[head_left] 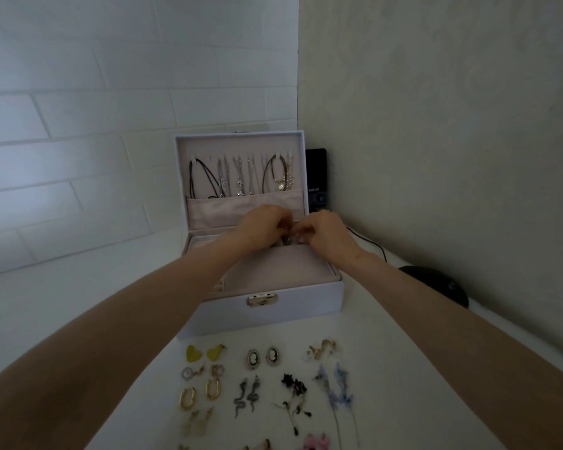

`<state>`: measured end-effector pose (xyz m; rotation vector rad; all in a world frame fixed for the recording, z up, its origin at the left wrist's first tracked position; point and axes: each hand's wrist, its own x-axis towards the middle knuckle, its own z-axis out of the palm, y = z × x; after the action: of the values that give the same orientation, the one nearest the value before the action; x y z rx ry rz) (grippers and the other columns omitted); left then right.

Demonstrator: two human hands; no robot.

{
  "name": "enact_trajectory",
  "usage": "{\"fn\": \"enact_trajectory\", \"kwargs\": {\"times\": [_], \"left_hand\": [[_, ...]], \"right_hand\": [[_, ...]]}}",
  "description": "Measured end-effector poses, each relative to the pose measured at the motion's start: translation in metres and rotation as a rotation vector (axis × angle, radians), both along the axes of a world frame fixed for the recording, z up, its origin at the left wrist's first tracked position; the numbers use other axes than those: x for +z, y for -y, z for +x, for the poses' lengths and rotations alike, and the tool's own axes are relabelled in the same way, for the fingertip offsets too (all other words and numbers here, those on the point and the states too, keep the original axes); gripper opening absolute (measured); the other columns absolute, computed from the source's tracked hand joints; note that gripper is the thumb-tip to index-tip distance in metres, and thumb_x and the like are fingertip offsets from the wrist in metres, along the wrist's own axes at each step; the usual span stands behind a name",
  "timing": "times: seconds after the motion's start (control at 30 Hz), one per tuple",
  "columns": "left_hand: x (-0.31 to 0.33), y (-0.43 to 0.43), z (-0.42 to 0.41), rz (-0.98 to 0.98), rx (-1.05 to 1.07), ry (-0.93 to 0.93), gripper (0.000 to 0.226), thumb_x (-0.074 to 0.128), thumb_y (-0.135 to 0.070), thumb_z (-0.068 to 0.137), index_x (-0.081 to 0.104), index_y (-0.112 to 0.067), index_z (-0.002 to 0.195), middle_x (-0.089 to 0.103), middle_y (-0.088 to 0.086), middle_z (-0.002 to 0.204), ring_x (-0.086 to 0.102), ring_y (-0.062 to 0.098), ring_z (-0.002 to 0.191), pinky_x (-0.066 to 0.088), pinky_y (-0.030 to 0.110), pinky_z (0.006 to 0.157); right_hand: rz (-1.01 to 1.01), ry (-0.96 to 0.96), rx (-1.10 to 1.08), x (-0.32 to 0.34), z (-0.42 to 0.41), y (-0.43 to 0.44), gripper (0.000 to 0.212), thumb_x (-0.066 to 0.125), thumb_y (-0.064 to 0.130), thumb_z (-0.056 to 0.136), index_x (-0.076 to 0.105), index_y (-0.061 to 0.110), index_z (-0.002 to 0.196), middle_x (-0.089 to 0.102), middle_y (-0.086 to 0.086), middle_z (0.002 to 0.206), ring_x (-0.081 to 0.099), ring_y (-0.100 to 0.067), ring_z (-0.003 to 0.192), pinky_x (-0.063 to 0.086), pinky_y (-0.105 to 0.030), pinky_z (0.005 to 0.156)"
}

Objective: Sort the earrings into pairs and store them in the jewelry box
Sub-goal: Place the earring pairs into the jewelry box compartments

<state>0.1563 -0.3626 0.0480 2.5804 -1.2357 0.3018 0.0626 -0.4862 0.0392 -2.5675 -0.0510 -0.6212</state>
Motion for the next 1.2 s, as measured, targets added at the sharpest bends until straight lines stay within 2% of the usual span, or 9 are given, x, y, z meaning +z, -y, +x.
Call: {"fn": "enact_trajectory", "kwargs": {"times": [0.17,0.3,0.4,0.5,0.63,0.77,0.93,1.1,1.2], "left_hand": [[-0.001,-0.005,-0.001,-0.076,-0.001,0.013,0.017,0.057,-0.012,0.086,0.063,-0.009,0.102,0.064,0.011,0.108,0.056,0.027,0.103,0.044,0.036,0.084],[0.002,-0.011,-0.003,-0.166,0.000,0.015,0.010,0.060,-0.010,0.082,0.065,-0.012,0.091,0.065,0.007,0.099,0.057,0.025,0.096,0.046,0.036,0.081],[0.003,-0.015,-0.008,-0.158,-0.014,0.020,0.009,0.066,-0.020,0.081,0.066,-0.015,0.089,0.066,0.003,0.095,0.056,0.021,0.092,0.043,0.033,0.078],[0.000,-0.019,-0.013,-0.098,-0.036,0.013,0.016,0.069,-0.035,0.078,0.068,-0.022,0.087,0.065,0.001,0.093,0.056,0.019,0.091,0.043,0.032,0.079],[-0.003,-0.016,-0.015,-0.067,-0.009,0.017,0.018,0.064,-0.035,0.083,0.068,-0.021,0.093,0.063,0.004,0.100,0.052,0.021,0.099,0.039,0.032,0.080],[-0.003,-0.008,-0.015,-0.044,0.033,-0.006,0.022,0.064,-0.038,0.082,0.068,-0.017,0.090,0.062,0.008,0.099,0.052,0.025,0.100,0.037,0.031,0.075],[0.001,-0.004,-0.014,-0.026,0.080,0.021,0.028,0.069,-0.039,0.078,0.067,-0.020,0.098,0.057,0.006,0.107,0.049,0.024,0.106,0.037,0.032,0.080],[-0.008,-0.012,-0.015,-0.053,0.014,-0.006,0.027,0.061,-0.034,0.085,0.065,-0.017,0.107,0.059,0.007,0.106,0.048,0.024,0.106,0.041,0.036,0.087],[-0.006,-0.013,-0.015,-0.012,0.001,-0.007,0.026,0.054,-0.025,0.090,0.065,-0.019,0.112,0.059,0.007,0.110,0.046,0.026,0.109,0.038,0.037,0.091]], "right_hand": [[-0.005,0.099,-0.119,-0.007,0.002,0.004,0.021,0.059,-0.004,0.077,0.075,0.008,0.086,0.063,-0.021,0.084,0.056,-0.034,0.084,0.036,-0.031,0.076],[0.021,0.101,-0.200,-0.013,0.005,0.011,0.028,0.053,-0.003,0.081,0.075,0.012,0.088,0.058,-0.017,0.089,0.054,-0.031,0.091,0.032,-0.024,0.072],[0.035,0.096,-0.219,-0.016,0.005,0.013,0.027,0.054,0.001,0.083,0.075,0.015,0.091,0.054,-0.011,0.089,0.052,-0.028,0.093,0.026,-0.021,0.068],[0.042,0.066,-0.217,-0.017,0.006,0.015,0.023,0.058,0.008,0.082,0.074,0.019,0.095,0.054,-0.010,0.096,0.050,-0.026,0.098,0.028,-0.021,0.076],[0.083,-0.037,-0.221,-0.019,0.011,0.016,0.029,0.055,0.012,0.083,0.072,0.024,0.103,0.055,-0.012,0.111,0.049,-0.028,0.109,0.033,-0.028,0.094],[0.134,-0.120,-0.213,-0.020,0.013,0.015,0.036,0.048,0.013,0.083,0.071,0.025,0.108,0.054,-0.014,0.114,0.048,-0.030,0.111,0.038,-0.031,0.095],[0.181,-0.128,-0.203,-0.022,0.014,0.015,0.037,0.046,0.012,0.081,0.072,0.025,0.104,0.060,-0.017,0.100,0.056,-0.035,0.095,0.039,-0.026,0.073],[0.205,-0.111,-0.178,-0.022,0.012,0.015,0.039,0.045,0.010,0.082,0.072,0.027,0.104,0.063,-0.016,0.099,0.047,-0.017,0.074,0.033,-0.022,0.062],[0.215,-0.099,-0.145,-0.022,0.011,0.014,0.041,0.044,0.005,0.082,0.072,0.024,0.105,0.062,-0.007,0.083,0.042,-0.005,0.057,0.030,-0.017,0.049]]}}
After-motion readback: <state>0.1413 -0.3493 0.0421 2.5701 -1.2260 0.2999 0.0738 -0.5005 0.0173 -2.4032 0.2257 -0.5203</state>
